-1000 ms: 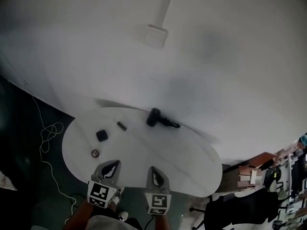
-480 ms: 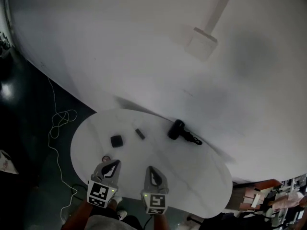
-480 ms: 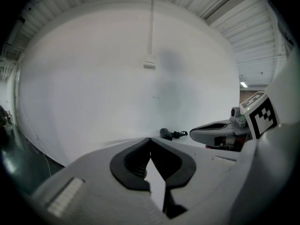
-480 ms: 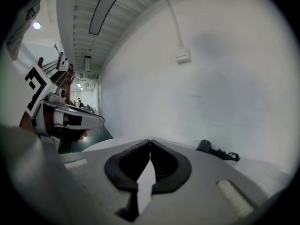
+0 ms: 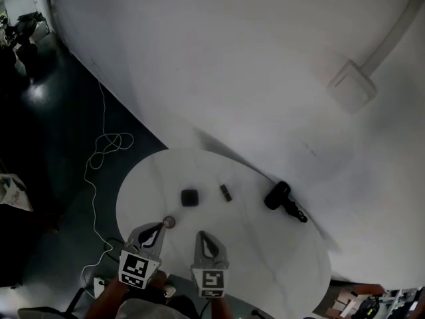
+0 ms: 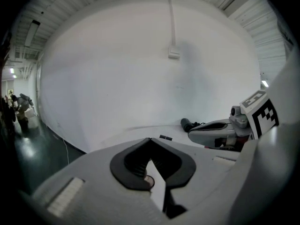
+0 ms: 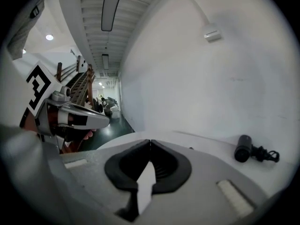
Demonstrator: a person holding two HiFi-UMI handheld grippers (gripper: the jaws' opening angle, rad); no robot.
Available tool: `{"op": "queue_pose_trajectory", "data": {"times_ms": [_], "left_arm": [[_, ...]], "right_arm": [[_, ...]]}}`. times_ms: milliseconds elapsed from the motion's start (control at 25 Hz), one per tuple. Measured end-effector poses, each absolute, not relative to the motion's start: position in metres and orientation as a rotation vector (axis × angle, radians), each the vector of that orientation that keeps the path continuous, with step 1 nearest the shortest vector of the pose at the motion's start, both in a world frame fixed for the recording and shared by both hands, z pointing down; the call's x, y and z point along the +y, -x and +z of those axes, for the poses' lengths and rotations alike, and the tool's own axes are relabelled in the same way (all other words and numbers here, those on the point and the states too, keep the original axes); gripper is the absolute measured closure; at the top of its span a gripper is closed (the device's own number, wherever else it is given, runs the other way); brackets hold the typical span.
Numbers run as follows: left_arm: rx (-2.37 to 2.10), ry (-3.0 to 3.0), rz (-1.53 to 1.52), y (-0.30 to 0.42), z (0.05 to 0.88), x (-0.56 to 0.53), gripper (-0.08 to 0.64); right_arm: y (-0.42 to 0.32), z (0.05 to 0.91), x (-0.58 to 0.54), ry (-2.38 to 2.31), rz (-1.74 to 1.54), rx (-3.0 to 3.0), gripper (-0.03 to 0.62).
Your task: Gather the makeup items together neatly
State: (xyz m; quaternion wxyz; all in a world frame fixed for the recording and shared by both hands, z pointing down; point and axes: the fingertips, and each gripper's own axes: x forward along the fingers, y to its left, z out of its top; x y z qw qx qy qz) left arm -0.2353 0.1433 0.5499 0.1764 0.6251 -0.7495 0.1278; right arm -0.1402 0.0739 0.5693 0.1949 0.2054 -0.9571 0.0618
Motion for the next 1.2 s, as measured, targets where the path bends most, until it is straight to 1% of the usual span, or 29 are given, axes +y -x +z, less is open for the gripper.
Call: {"op": "queue_pose_trajectory", "data": {"times_ms": [280,560,600,640,760,800,840,880,1200], "left_arm": [[-2.131,-1.63,0.354,0.256,0.59,0.175,0.549],[-2.136,-1.545,0.349,0.27,0.619,0.189,0.549],[-2.135,-1.535,0.347,0.272,0.623,0.191,0.549],[-2.133,-1.525,0.347,0.274,0.627,0.192,0.549],[-2.122,-1.495,0.349,0.277,0.637,0.196,0.549],[-2.119,-1.486,0.347,0.277,0.64,0.197,0.549],[-2.116,-1.478,0.345,0.278,0.642,0.198,0.549],[-2.114,-1.472,0.342,0.278,0.643,0.199,0.549],[-2.116,-1.435,0.338,0.286,0.653,0.204,0.549]], "right_arm": [[0.178,0.61,0.102,-0.383,0.19,-2.657,0.588],[0.2,0.651,0.115,-0.277,0.217,-2.608,0.586],[0.204,0.657,0.117,-0.256,0.216,-2.598,0.557],[0.208,0.663,0.119,-0.235,0.213,-2.585,0.49],[0.217,0.678,0.125,-0.177,0.198,-2.537,0.407],[0.22,0.684,0.128,-0.157,0.194,-2.525,0.4],[0.222,0.69,0.13,-0.136,0.19,-2.516,0.369],[0.224,0.695,0.132,-0.118,0.184,-2.506,0.36],[0.23,0.722,0.137,-0.071,0.168,-2.442,0.35]]}}
